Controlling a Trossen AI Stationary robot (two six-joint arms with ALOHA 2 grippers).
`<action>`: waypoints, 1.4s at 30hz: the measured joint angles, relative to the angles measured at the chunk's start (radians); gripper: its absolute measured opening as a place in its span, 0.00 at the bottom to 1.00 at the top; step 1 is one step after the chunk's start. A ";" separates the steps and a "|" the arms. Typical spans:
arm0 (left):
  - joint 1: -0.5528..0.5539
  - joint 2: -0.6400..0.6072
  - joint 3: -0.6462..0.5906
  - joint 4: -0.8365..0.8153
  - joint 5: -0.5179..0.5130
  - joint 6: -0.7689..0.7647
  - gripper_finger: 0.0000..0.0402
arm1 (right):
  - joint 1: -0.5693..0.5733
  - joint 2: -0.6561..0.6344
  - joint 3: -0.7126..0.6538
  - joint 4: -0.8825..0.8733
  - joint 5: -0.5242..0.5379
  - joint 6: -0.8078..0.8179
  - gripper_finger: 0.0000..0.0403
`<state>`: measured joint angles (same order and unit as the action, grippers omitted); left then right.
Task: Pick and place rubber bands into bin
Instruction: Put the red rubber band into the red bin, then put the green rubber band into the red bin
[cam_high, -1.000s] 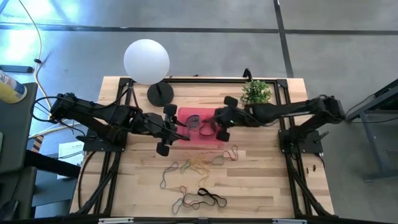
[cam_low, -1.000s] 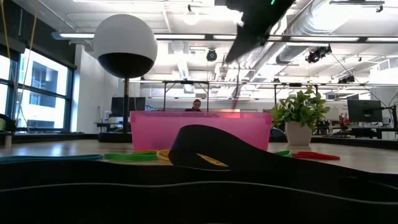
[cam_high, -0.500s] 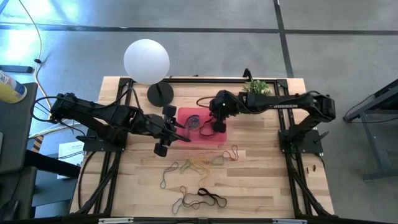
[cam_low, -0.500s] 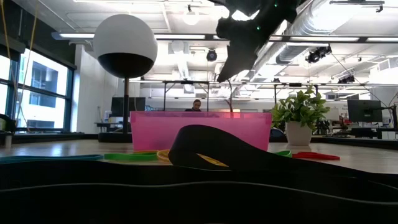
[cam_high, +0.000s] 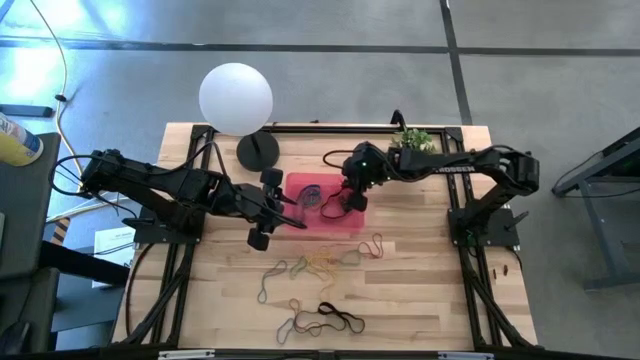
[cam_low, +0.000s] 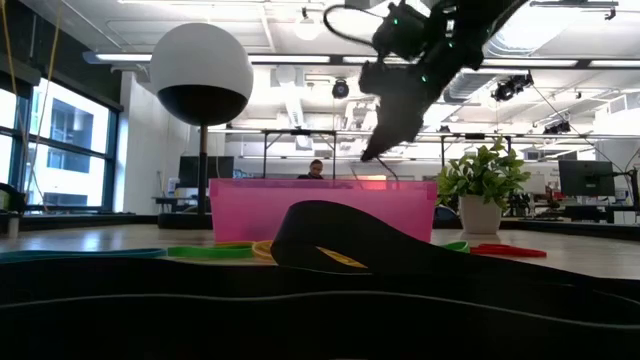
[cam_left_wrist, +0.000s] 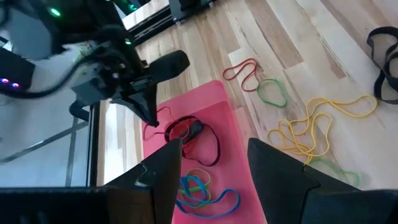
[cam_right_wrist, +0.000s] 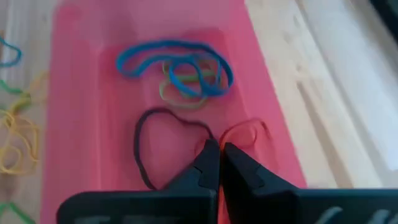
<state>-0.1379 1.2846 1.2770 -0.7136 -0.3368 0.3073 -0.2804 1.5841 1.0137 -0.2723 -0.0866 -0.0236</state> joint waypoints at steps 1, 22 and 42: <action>0.000 0.000 0.000 0.000 -0.006 0.001 0.43 | -0.002 0.000 -0.017 0.011 -0.010 0.011 0.00; 0.000 -0.001 0.000 0.009 -0.034 -0.024 0.43 | -0.008 0.000 -0.100 0.098 -0.086 0.136 0.36; 0.000 -0.001 0.000 -0.002 -0.035 -0.024 0.43 | 0.109 -0.174 -0.099 -0.035 -0.098 0.194 0.48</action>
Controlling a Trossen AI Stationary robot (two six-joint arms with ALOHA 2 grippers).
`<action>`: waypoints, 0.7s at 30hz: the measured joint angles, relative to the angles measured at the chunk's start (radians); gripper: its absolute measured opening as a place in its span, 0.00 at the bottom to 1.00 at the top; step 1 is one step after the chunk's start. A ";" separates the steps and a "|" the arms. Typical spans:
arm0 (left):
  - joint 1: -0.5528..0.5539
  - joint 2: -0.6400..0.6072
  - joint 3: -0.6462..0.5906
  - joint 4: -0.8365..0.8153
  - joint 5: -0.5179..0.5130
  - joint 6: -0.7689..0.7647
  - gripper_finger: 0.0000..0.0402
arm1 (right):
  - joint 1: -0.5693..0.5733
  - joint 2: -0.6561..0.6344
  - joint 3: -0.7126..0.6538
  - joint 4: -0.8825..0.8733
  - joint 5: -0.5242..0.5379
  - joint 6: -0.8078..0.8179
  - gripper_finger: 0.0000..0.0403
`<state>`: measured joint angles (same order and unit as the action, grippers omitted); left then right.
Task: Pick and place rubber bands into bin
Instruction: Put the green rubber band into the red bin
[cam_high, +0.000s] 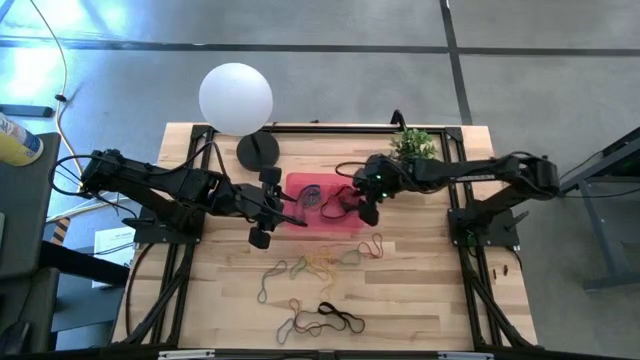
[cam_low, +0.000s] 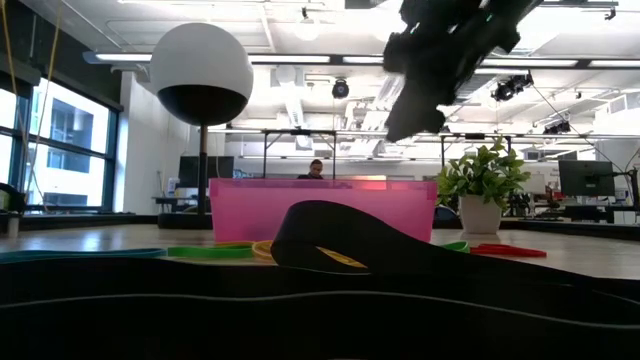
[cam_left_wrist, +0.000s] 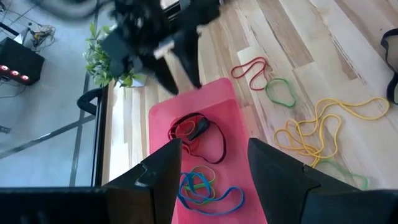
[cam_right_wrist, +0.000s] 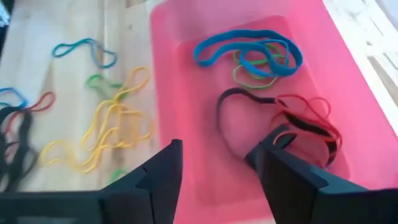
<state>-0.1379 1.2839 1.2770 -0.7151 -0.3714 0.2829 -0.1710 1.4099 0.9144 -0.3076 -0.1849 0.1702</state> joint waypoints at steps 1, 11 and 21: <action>0.000 0.000 0.000 0.000 0.000 0.000 0.43 | 0.019 -0.022 0.000 -0.027 0.014 0.013 0.47; 0.000 0.000 0.000 0.004 -0.034 0.009 0.43 | 0.312 -0.102 -0.005 -0.260 0.180 0.151 0.38; 0.000 0.000 0.000 0.003 -0.036 0.011 0.43 | 0.465 -0.043 -0.101 -0.181 0.334 0.281 0.35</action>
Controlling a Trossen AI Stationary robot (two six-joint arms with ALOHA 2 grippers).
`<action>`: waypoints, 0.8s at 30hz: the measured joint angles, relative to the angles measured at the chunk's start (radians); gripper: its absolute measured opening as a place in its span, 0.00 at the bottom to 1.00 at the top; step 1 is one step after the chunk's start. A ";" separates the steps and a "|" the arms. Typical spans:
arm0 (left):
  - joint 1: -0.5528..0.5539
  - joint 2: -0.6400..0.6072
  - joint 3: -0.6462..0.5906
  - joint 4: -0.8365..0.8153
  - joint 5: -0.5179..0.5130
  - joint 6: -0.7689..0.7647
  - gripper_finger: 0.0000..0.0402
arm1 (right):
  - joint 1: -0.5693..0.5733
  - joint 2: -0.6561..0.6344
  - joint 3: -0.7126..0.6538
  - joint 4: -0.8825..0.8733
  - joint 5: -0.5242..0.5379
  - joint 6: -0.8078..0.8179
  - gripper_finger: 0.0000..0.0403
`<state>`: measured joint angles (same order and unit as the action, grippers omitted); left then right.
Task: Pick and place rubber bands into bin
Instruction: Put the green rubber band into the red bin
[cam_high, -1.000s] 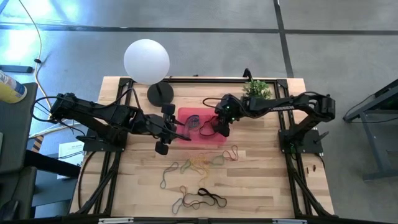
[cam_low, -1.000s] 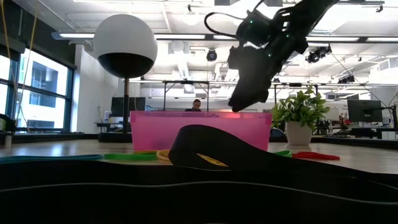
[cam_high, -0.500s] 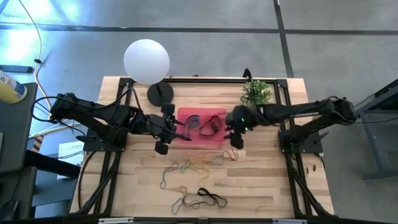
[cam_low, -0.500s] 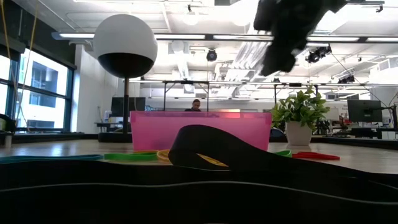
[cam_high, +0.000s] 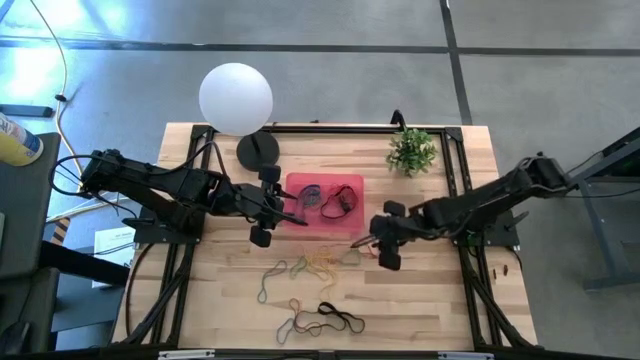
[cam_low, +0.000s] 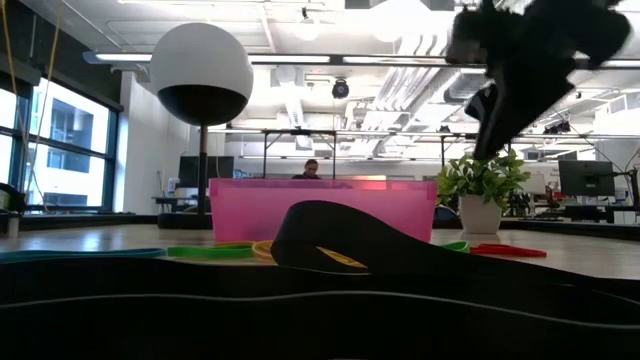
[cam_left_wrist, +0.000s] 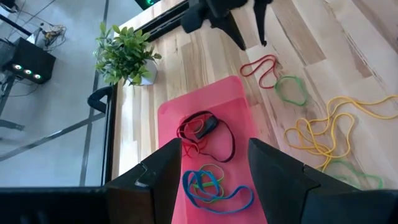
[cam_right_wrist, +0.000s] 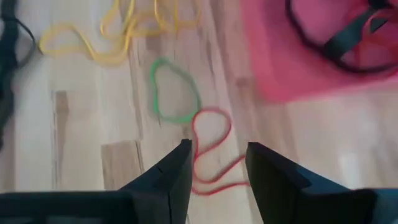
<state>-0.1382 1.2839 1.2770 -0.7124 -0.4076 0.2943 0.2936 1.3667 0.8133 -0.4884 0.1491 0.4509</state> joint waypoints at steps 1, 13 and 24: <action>0.000 0.000 0.000 0.000 0.000 0.000 0.43 | 0.009 0.008 -0.016 0.014 -0.001 0.011 0.35; 0.000 0.000 0.000 -0.022 0.007 -0.007 0.43 | 0.119 0.041 -0.095 0.298 0.056 0.145 0.35; 0.000 0.000 0.000 -0.019 0.007 -0.020 0.43 | 0.132 0.225 -0.070 0.479 0.007 0.059 0.35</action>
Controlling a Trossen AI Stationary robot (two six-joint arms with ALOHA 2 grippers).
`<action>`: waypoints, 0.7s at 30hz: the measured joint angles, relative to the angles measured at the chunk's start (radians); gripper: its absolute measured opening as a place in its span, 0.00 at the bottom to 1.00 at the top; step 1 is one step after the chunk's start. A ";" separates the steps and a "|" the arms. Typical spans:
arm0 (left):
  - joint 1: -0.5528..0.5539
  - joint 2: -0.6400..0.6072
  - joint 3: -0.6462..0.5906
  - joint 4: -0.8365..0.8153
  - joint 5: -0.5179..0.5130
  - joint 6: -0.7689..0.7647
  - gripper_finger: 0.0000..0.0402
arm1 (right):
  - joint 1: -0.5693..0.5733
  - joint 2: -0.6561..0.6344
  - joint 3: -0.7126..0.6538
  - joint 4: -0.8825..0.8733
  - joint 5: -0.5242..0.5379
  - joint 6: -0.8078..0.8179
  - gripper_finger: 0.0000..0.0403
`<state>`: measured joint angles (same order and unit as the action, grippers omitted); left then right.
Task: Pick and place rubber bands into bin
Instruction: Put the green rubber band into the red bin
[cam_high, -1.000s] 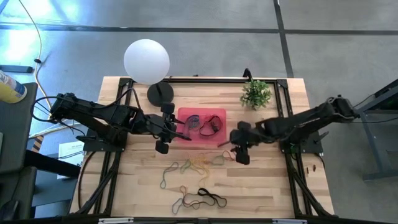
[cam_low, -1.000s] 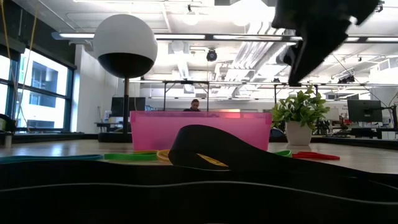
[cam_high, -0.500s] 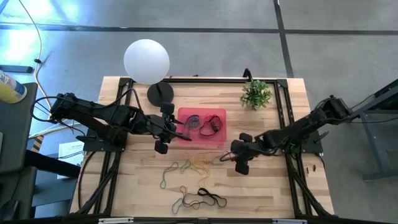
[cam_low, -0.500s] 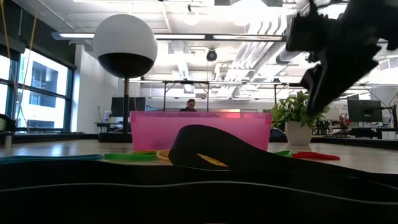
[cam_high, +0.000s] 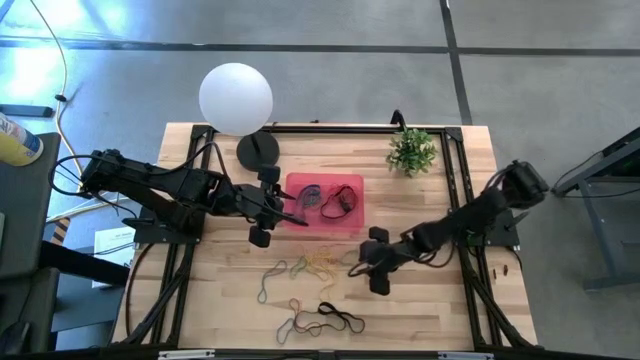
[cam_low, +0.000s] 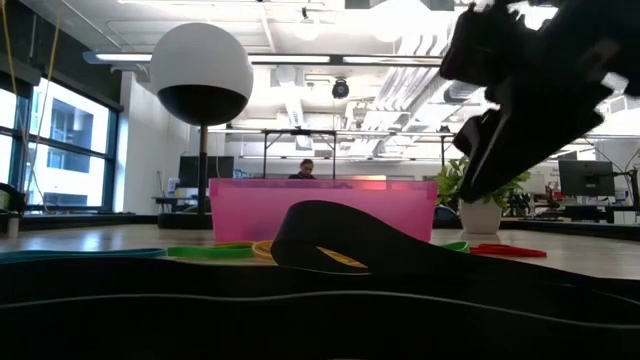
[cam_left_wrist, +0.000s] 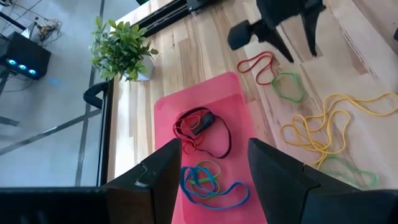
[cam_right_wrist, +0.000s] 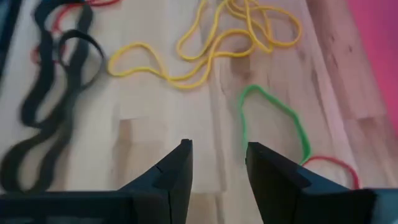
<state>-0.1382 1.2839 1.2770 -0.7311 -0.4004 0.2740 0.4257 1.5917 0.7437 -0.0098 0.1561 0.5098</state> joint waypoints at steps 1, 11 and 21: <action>0.000 0.000 0.000 0.000 0.000 -0.006 0.43 | -0.002 0.016 0.008 0.006 0.004 -0.011 0.35; 0.000 0.000 0.000 -0.001 0.000 -0.022 0.43 | -0.035 0.158 0.069 0.016 -0.009 -0.054 0.35; 0.000 0.000 0.000 -0.002 0.000 -0.029 0.43 | -0.055 0.175 0.071 -0.034 -0.036 0.005 0.34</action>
<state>-0.1383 1.2839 1.2770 -0.7330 -0.4004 0.2451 0.3706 1.7672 0.8146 -0.0437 0.1201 0.5144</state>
